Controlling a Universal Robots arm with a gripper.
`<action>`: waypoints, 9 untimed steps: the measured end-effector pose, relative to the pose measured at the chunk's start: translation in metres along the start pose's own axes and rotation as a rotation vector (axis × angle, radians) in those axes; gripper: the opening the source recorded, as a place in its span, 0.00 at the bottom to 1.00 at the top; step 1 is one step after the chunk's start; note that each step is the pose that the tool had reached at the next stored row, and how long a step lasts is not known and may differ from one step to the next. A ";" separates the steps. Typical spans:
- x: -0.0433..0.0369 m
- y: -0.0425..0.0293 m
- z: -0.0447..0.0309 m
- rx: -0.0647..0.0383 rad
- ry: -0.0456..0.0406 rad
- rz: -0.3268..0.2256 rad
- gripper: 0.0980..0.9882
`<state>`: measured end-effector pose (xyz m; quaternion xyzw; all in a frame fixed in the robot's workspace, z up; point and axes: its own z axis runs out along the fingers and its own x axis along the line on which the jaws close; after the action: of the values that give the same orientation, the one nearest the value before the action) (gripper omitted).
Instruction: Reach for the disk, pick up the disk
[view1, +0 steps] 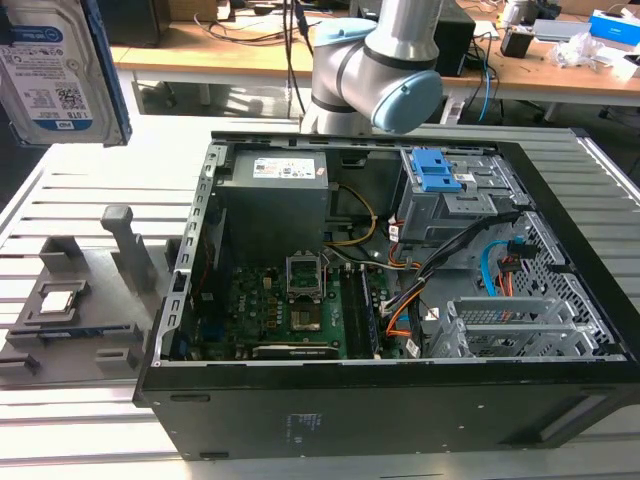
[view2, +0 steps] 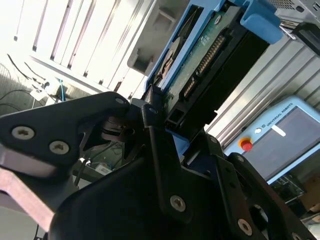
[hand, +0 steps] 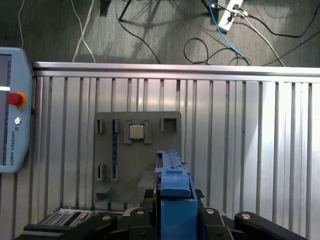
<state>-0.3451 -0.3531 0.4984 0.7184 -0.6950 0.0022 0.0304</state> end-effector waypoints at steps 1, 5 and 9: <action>0.0001 -0.0025 -0.0001 0.000 0.0000 0.000 0.30; 0.0002 -0.0132 -0.0005 -0.001 -0.0034 0.000 0.30; 0.0005 -0.0201 -0.0007 0.000 -0.0328 -0.001 0.30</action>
<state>-0.3250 -0.3529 0.4983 0.7187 -0.6950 -0.0097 0.0190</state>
